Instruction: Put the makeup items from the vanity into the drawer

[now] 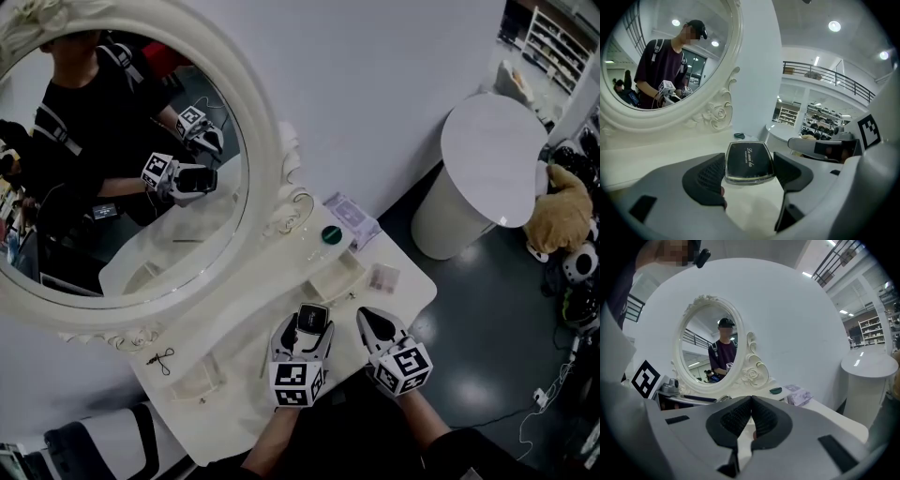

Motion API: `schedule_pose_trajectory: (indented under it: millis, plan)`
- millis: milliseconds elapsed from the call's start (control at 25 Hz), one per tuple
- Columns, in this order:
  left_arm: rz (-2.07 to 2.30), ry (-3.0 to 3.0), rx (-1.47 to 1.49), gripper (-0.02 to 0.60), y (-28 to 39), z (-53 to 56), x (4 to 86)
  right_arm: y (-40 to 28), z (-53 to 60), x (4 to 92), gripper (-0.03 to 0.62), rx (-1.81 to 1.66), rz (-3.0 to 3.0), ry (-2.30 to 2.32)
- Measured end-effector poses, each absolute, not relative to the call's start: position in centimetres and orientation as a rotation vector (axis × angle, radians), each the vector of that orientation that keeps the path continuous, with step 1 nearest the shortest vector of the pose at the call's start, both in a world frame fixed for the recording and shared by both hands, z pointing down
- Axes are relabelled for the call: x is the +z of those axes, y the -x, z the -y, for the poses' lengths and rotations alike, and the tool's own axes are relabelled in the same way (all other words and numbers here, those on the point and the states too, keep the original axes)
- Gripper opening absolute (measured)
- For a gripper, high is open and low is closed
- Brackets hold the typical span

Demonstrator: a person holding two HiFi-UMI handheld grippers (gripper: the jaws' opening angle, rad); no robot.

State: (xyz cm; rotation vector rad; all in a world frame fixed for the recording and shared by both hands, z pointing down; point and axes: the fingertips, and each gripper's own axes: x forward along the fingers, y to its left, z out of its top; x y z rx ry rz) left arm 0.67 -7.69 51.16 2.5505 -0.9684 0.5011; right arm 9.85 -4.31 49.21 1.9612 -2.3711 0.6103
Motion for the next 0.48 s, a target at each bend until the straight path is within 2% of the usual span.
schedule_pose_trajectory:
  millis: [480]
  plan:
    - [0.99,-2.484,0.576,0.328,-6.2,11.3,53.9,-13.7,8.2,51.1,0.023,0.648,2.411,-1.87]
